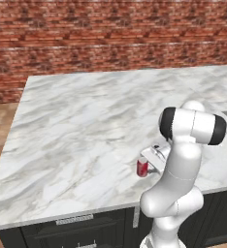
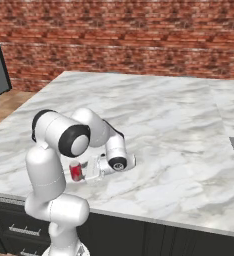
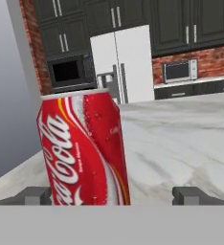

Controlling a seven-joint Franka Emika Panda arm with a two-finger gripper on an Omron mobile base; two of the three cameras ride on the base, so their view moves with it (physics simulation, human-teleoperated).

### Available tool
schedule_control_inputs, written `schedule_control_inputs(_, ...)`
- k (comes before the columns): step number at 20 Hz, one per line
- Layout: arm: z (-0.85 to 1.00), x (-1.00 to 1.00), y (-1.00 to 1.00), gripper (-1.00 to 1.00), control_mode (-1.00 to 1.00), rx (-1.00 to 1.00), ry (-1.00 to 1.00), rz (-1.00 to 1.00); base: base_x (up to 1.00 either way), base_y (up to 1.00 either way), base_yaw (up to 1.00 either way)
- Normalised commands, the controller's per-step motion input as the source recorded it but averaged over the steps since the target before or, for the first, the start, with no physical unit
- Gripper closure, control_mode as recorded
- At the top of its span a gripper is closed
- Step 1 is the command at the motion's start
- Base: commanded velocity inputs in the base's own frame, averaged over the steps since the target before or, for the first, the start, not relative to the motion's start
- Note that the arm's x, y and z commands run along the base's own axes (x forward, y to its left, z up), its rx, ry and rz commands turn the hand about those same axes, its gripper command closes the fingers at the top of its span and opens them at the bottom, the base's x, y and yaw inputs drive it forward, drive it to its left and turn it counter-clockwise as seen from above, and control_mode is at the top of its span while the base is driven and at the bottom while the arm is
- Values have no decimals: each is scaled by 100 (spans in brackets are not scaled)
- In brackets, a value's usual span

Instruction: Pick the can from the counter and place it in the open cabinet.

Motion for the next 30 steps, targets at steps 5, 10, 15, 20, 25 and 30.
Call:
schedule_control_inputs(5, -8, 0, 18, -100, -100, 0, 2, 0, 0, 0, 0)
schedule_control_inputs(10, -2, 0, 13, -100, -100, 0, 1, 0, 0, 0, 0)
schedule_control_inputs(15, 0, 0, 0, -100, -100, 0, 0, 0, 0, 0, 0)
schedule_control_inputs(20, 0, 0, 3, -100, -100, 0, 0, 0, 0, 0, 0)
schedule_control_inputs(25, 0, -1, 16, -100, -100, 0, 0, 0, 0, 0, 0)
schedule_control_inputs(30, 0, 0, 24, -100, -100, 0, 0, 0, 0, 0, 0)
